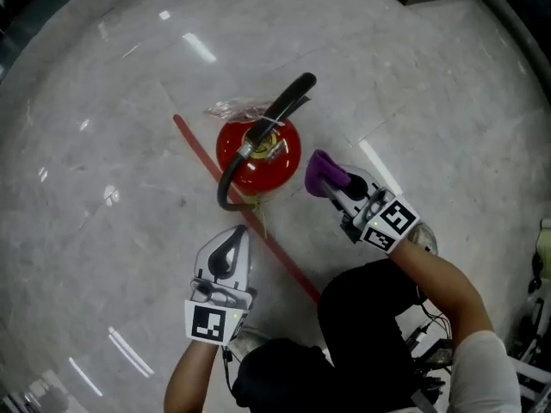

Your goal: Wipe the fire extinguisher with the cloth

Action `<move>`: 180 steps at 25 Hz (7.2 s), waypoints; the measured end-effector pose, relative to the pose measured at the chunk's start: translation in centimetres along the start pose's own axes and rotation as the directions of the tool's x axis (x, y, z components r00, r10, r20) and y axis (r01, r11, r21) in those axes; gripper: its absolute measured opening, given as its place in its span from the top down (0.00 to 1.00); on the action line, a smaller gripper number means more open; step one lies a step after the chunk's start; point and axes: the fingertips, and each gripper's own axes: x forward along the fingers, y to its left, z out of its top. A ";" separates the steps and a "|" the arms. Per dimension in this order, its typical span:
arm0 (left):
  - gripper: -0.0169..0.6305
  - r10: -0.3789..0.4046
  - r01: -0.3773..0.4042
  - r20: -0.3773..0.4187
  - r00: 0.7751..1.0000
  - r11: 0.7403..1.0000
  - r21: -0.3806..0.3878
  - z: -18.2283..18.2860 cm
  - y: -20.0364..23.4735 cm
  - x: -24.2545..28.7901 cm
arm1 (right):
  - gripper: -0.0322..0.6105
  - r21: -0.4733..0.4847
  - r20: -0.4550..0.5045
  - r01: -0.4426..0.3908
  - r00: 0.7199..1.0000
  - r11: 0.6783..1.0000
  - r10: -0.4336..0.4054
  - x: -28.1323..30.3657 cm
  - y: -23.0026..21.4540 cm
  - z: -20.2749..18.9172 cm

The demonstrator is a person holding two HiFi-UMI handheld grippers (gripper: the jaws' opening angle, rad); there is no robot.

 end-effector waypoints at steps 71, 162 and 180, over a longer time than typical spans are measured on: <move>0.97 0.029 -0.030 -0.020 0.999 0.999 -0.015 0.4 -2.7 1.7 | 0.86 0.086 0.330 -0.191 0.931 0.978 0.153 -2.2 6.9 9.8; 0.97 -0.333 0.330 -0.049 0.942 0.942 -0.059 -3.3 3.3 -2.6 | 0.86 0.463 0.327 0.241 0.848 0.853 -0.417 3.2 9.1 2.1; 0.97 -0.226 0.223 -0.080 0.971 0.974 -0.037 -1.8 4.3 -1.9 | 0.86 -0.033 0.236 0.232 0.947 0.972 -0.218 6.0 15.9 6.6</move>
